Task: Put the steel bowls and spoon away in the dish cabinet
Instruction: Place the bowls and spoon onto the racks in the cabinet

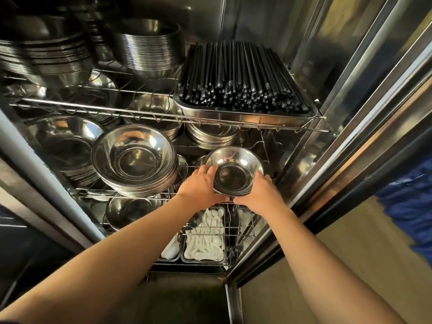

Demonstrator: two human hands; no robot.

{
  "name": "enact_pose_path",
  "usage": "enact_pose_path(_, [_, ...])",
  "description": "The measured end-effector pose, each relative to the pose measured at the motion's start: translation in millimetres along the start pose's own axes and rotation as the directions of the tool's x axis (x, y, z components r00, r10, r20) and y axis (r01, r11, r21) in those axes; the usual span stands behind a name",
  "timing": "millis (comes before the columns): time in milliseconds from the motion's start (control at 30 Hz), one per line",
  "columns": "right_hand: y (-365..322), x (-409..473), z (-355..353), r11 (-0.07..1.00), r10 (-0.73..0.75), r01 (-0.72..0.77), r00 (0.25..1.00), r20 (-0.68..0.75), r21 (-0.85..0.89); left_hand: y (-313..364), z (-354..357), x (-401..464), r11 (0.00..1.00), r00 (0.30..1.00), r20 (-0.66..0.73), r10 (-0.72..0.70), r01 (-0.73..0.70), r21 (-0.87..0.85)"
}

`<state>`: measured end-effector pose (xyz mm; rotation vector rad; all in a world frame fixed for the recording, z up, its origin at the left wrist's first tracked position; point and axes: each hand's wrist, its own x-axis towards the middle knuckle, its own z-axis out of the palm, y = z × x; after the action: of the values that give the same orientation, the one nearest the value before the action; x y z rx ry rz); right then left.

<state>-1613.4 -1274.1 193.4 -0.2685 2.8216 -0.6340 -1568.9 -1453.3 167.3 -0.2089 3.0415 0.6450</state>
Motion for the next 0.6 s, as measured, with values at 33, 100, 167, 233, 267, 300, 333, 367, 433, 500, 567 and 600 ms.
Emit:
enact_pose_path(33, [-1,-1,2,1.000,-0.007,0.007,1.000,0.001,-0.005,-1,0,-2,1.000,1.000,-0.001,-0.010,0.010,-0.012])
enact_pose_path(100, [-3,-2,5,1.000,-0.010,0.010,1.000,0.008,-0.024,-3,-2,-5,0.999,1.000,-0.013,-0.023,0.022,-0.030])
enact_pose_path(167, [-5,-3,8,0.999,-0.017,0.018,1.000,0.017,-0.037,-6,-4,-9,0.998,0.999,-0.026,-0.034,0.033,-0.049])
enact_pose_path(233, [-9,-5,10,0.999,-0.030,0.030,0.999,0.023,-0.032,-9,-6,-13,0.997,0.998,-0.034,-0.046,0.044,-0.060])
enact_pose_path(267, [-11,-6,12,0.999,-0.038,0.039,0.999,0.028,-0.029,-11,-6,-15,0.997,0.998,-0.039,-0.052,0.050,-0.062])
enact_pose_path(300, [-13,-6,13,0.998,-0.048,0.049,0.998,0.031,-0.029,-12,-6,-17,0.996,0.997,-0.044,-0.058,0.055,-0.064])
enact_pose_path(333, [-14,-7,15,0.998,-0.053,0.054,0.998,0.034,-0.031,-14,-7,-19,0.996,0.997,-0.048,-0.067,0.064,-0.069])
enact_pose_path(367, [-15,-6,18,0.998,-0.060,0.061,0.998,0.035,-0.031,-16,-7,-22,0.994,0.996,-0.052,-0.079,0.075,-0.078])
enact_pose_path(433, [-17,-5,21,0.997,-0.076,0.077,0.996,0.036,-0.022,-19,-8,-27,0.990,0.992,-0.065,-0.107,0.100,-0.102])
enact_pose_path(500, [-19,-5,23,0.996,-0.088,0.089,0.995,0.050,-0.019,-20,-8,-32,0.987,0.987,-0.098,-0.127,0.117,-0.106])
enact_pose_path(567, [-22,-6,25,0.995,-0.097,0.098,0.994,0.056,-0.019,-22,-8,-36,0.987,0.982,-0.127,-0.137,0.125,-0.096])
enact_pose_path(600, [-24,-6,26,0.994,-0.105,0.106,0.993,0.053,-0.017,-23,-8,-37,0.987,0.980,-0.135,-0.144,0.132,-0.096])
